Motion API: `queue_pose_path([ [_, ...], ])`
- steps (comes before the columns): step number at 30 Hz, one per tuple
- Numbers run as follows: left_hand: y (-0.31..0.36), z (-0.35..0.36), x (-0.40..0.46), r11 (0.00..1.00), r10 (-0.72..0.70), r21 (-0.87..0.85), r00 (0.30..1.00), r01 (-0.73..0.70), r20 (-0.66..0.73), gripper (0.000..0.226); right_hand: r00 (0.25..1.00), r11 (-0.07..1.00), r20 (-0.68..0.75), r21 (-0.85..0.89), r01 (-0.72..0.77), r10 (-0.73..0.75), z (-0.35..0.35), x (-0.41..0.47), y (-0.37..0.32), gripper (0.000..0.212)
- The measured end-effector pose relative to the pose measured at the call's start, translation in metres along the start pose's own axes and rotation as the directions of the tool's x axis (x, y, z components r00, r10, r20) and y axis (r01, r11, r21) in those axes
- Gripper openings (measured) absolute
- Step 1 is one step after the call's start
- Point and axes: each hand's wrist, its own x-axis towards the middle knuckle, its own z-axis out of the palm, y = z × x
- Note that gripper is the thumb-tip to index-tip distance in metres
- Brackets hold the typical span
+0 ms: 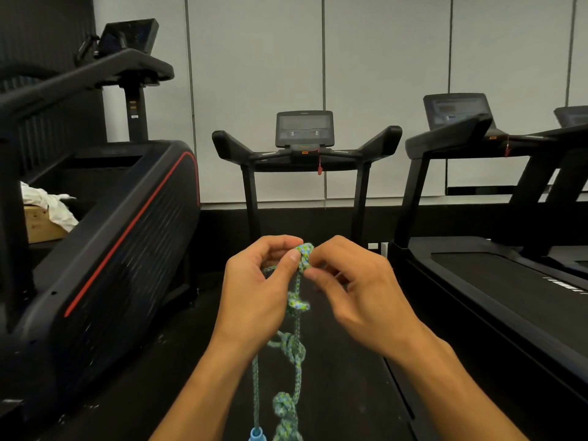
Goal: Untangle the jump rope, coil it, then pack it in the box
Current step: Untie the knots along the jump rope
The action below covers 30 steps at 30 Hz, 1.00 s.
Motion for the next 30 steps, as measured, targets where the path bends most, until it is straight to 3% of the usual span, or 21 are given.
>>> queue_pose_path([
  [4, -0.001, 0.002, -0.001, 1.0, 0.004, 0.004, 1.0, -0.004, -0.014, 0.02, 0.999, 0.999, 0.029, 0.013, 0.045, -0.045, -0.006, -0.001, 0.004, 0.002],
  [10, -0.004, 0.005, -0.002, 1.0, -0.008, 0.005, 1.0, 0.008, 0.004, 0.019, 0.976, 0.976, -0.031, 0.023, -0.214, 0.215, 0.0, -0.001, -0.005, 0.021],
  [14, -0.007, 0.002, 0.0, 1.0, -0.011, 0.029, 0.999, 0.01, 0.036, 0.024, 0.99, 0.991, 0.052, -0.034, -0.131, 0.132, 0.001, 0.0, -0.004, 0.012],
  [18, -0.008, 0.002, -0.001, 0.998, 0.011, 0.068, 0.999, -0.014, 0.033, 0.022, 0.986, 0.996, 0.143, 0.021, -0.089, 0.086, -0.009, -0.001, 0.0, 0.007],
  [25, -0.006, 0.008, -0.005, 0.999, -0.014, 0.031, 0.999, 0.013, 0.033, 0.02, 0.937, 0.934, 0.034, 0.069, -0.35, 0.349, -0.002, 0.001, -0.011, 0.024],
  [28, -0.006, 0.007, -0.004, 0.998, -0.003, 0.063, 1.0, 0.002, 0.014, 0.021, 0.949, 0.952, 0.077, 0.011, -0.307, 0.305, -0.001, 0.001, -0.011, 0.017],
  [30, -0.006, 0.005, -0.002, 0.998, 0.004, 0.067, 1.0, -0.005, 0.01, 0.023, 0.962, 0.965, 0.127, 0.066, -0.253, 0.244, -0.002, 0.001, -0.008, 0.01],
])
